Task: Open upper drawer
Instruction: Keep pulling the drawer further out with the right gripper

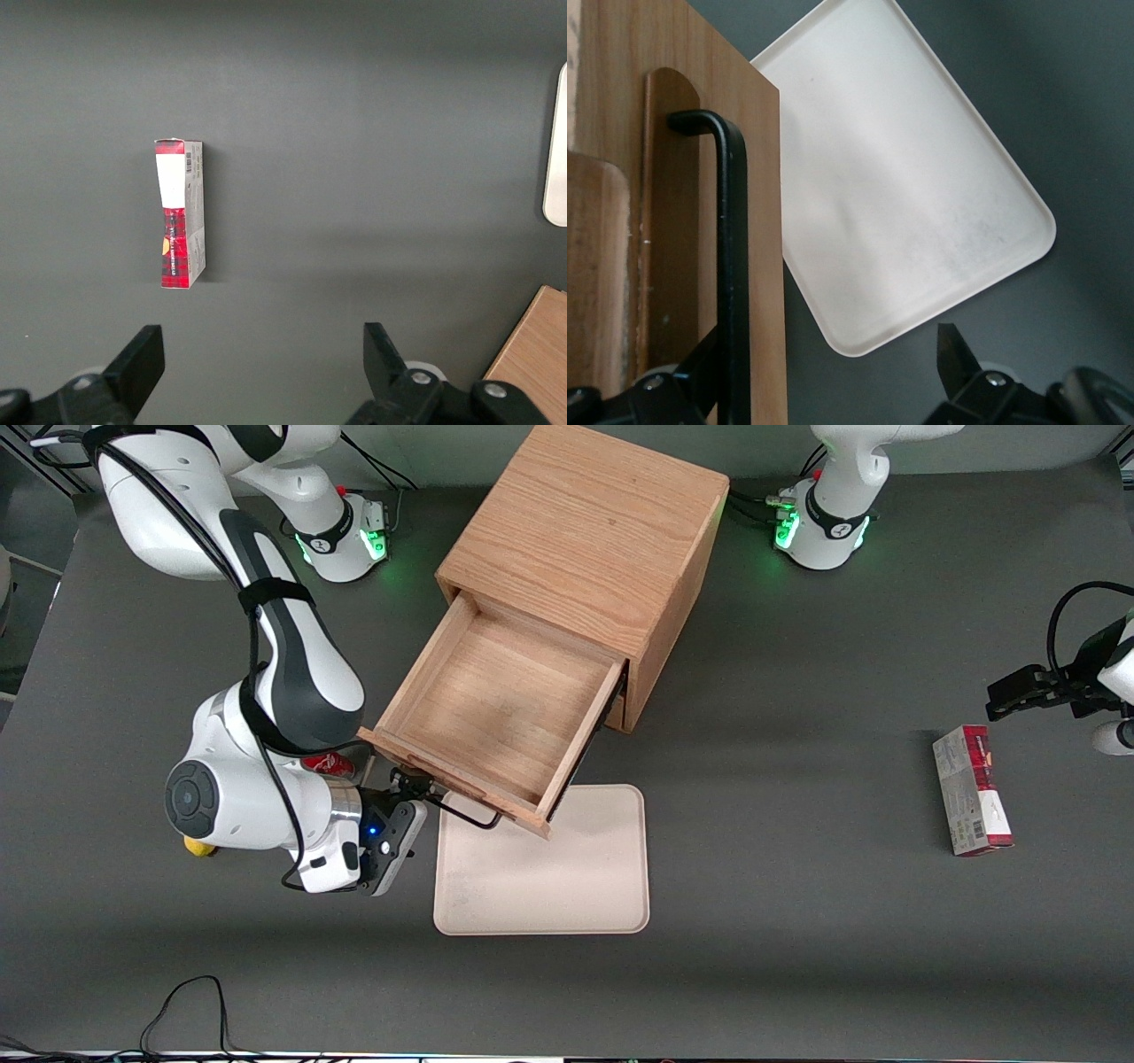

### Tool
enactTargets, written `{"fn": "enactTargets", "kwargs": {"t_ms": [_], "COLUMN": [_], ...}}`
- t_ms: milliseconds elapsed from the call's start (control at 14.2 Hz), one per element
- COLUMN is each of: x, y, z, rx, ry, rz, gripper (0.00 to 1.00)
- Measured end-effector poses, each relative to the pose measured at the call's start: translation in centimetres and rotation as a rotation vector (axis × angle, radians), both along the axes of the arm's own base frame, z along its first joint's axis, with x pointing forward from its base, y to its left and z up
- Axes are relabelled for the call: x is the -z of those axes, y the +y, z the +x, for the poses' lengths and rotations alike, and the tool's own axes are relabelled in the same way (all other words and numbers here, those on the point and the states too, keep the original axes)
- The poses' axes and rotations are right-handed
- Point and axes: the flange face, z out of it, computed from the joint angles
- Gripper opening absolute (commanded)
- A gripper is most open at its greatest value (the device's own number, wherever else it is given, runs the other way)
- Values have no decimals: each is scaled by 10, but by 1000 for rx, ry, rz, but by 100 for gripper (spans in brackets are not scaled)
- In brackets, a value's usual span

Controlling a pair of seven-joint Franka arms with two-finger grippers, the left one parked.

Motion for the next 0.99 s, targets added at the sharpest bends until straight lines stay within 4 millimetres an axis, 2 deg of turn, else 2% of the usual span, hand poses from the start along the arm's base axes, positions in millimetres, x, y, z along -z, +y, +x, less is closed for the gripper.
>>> {"fn": "enactTargets", "kwargs": {"t_ms": [986], "x": [-9], "y": [0], "z": [1], "rx": [-5], "ry": [12], "rz": [17], "gripper": [100]}}
